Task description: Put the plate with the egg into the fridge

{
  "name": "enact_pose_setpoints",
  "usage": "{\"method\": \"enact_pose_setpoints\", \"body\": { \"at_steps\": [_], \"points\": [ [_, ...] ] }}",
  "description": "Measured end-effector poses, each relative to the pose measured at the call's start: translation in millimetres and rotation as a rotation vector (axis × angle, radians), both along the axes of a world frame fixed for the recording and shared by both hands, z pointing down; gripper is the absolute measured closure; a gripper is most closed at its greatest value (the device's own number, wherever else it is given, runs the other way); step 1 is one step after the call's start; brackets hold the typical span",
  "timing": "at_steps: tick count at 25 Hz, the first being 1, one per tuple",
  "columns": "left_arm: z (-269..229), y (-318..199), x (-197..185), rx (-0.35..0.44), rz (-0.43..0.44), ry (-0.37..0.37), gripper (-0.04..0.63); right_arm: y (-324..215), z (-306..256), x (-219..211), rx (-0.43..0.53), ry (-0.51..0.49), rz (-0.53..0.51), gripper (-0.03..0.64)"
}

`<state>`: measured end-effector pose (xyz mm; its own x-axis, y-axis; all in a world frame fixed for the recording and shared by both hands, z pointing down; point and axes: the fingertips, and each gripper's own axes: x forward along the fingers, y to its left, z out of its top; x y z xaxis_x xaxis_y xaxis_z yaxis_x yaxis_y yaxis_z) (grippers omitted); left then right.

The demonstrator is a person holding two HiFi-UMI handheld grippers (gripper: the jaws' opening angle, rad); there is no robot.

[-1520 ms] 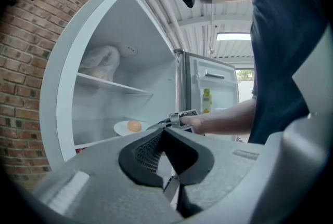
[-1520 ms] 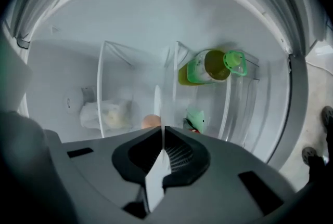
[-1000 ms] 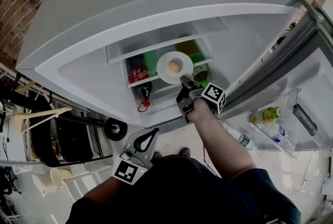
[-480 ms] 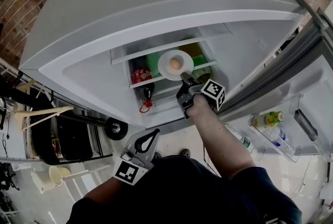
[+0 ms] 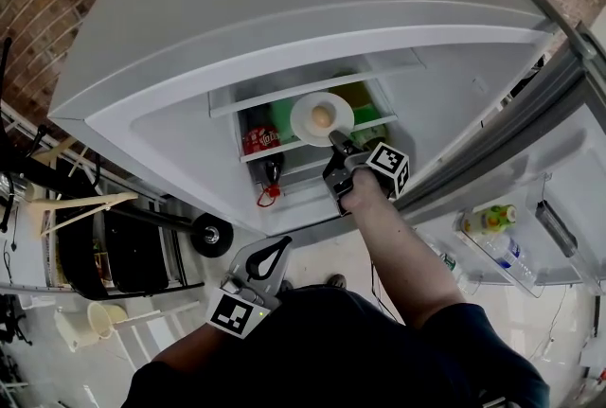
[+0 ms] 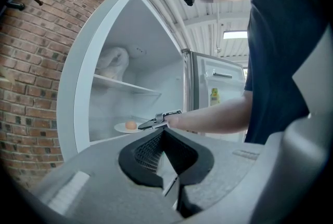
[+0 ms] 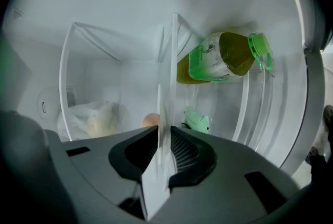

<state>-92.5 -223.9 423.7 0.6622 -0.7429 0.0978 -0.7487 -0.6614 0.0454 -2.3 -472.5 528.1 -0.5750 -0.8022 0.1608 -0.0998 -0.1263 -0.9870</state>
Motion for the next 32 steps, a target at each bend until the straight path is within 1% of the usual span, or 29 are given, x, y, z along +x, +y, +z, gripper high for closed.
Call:
{"method": "enact_pose_setpoints", "body": {
  "at_steps": [2, 5, 9, 14, 18, 23, 26, 32],
  "points": [
    [-0.5, 1.3, -0.9, 0.005, 0.003, -0.002, 0.598, -0.1, 0.0, 0.1, 0.007, -0.004, 0.002, 0.528],
    [-0.7, 4.0, -2.8, 0.001, 0.005, -0.002, 0.598, 3.4, 0.0, 0.8, 0.019, -0.015, 0.006, 0.460],
    [-1.8, 5.4, -5.9, -0.001, 0.013, -0.010, 0.598, 10.3, -4.0, -0.3, 0.045, -0.011, -0.011, 0.422],
    [-3.3, 7.8, -6.3, 0.004, 0.030, -0.006, 0.598, 32.6, -11.5, 0.0, 0.076, -0.007, -0.029, 0.414],
    [-5.0, 9.5, -2.7, 0.015, 0.056, -0.004, 0.598, 58.4, -23.1, -1.8, 0.120, 0.013, -0.061, 0.416],
    [-9.3, 12.3, 3.4, 0.025, 0.093, 0.015, 0.598, 93.4, -46.1, -8.3, 0.182, 0.035, -0.109, 0.414],
    [-13.3, 12.9, 5.0, 0.030, 0.116, 0.016, 0.598, 115.2, -60.1, -10.8, 0.228, 0.073, -0.142, 0.416],
    [-16.0, 16.3, 14.7, 0.036, 0.162, 0.030, 0.598, 158.4, -82.7, -6.7, 0.366, 0.169, -0.188, 0.419]
  ]
}}
